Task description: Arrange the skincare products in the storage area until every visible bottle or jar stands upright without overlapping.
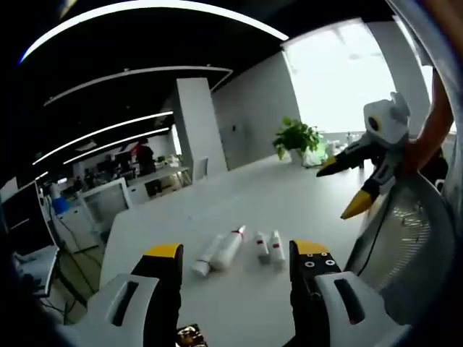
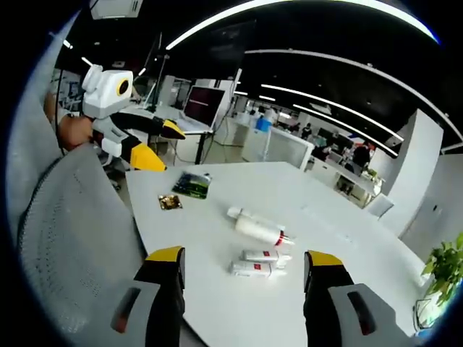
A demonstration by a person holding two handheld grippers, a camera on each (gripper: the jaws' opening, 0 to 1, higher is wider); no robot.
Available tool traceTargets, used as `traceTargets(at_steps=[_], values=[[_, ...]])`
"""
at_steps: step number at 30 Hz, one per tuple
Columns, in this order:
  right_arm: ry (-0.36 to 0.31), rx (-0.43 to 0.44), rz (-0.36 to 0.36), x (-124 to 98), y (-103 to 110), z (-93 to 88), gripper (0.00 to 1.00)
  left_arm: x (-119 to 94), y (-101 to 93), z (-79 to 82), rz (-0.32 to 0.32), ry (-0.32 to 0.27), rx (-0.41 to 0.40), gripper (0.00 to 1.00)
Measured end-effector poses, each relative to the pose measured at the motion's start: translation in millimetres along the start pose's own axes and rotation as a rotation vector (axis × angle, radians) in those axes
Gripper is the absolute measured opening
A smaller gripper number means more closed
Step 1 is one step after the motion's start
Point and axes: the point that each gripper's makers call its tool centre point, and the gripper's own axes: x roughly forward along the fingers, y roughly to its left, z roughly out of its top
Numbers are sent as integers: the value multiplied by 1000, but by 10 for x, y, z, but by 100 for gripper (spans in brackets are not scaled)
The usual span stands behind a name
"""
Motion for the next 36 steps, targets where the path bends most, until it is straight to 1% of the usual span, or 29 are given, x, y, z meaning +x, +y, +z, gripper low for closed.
traceTargets(at_steps=[4, 7, 11, 20, 28, 36], values=[[-2, 9, -15, -10, -39, -1, 65, 9, -12, 11, -2, 0, 6, 60], [5, 6, -4, -4, -22, -22, 64, 25, -28, -4, -8, 9, 8, 59], [8, -3, 15, 6, 25, -26, 64, 30, -7, -16, 0, 15, -8, 58], [2, 5, 8, -2, 8, -21, 63, 32, -53, -47, -17, 30, 6, 58], [5, 4, -1, -9, -10, -27, 62, 33, -64, -47, -21, 31, 13, 58], [16, -13, 11, 1, 26, -42, 61, 19, -35, -27, -10, 20, 8, 57]])
